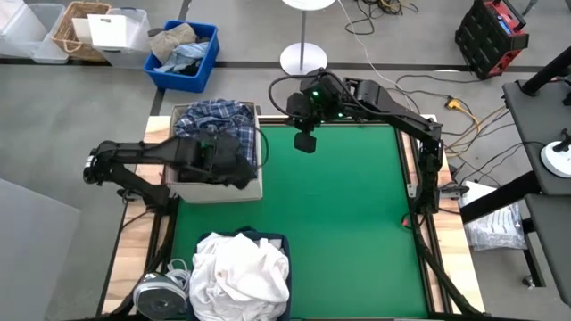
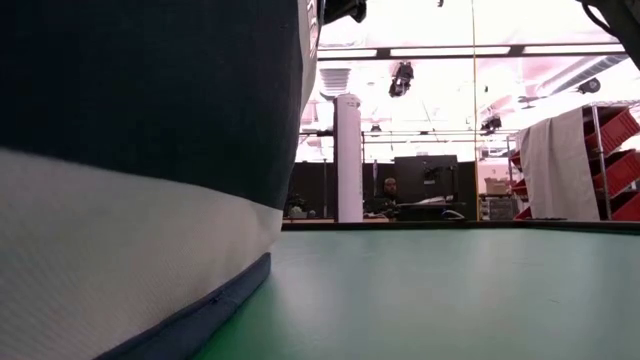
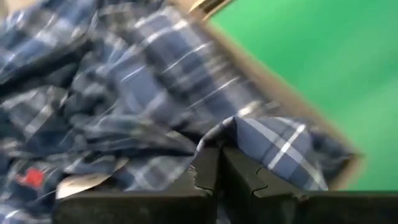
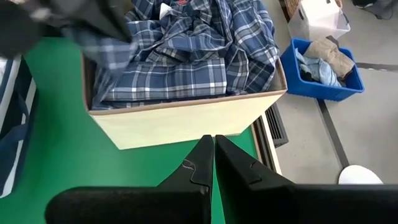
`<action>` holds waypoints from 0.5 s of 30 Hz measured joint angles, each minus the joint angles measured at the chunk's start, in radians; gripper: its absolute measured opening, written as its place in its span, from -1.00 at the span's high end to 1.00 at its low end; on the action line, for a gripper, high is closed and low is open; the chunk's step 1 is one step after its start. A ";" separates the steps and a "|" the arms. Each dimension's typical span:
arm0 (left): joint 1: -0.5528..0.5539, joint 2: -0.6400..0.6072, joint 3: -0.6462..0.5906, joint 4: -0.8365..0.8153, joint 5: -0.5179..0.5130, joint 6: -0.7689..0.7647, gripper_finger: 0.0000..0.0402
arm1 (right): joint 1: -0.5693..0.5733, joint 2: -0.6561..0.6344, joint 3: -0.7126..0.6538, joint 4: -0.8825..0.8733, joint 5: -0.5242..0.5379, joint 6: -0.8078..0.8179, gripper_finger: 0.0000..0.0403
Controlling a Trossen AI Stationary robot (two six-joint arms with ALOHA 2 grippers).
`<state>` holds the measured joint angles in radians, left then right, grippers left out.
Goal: Sort clothes
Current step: Put the blue striped long-sleeve polo into the white laundry organizer
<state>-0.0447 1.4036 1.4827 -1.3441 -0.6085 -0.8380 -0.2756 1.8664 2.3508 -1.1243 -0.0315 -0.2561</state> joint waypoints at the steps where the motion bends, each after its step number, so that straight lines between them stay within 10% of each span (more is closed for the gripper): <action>1: 0.027 0.000 -0.006 -0.018 0.022 0.008 1.00 | 0.000 0.000 0.000 -0.002 0.000 0.002 0.95; 15: 0.267 0.001 -0.211 0.092 0.317 0.260 1.00 | 0.000 0.000 -0.004 -0.031 0.001 0.048 0.95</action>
<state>0.2227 1.4043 1.2714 -1.2524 -0.2914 -0.5777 -0.2756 1.8660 2.3470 -1.1551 -0.0307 -0.2079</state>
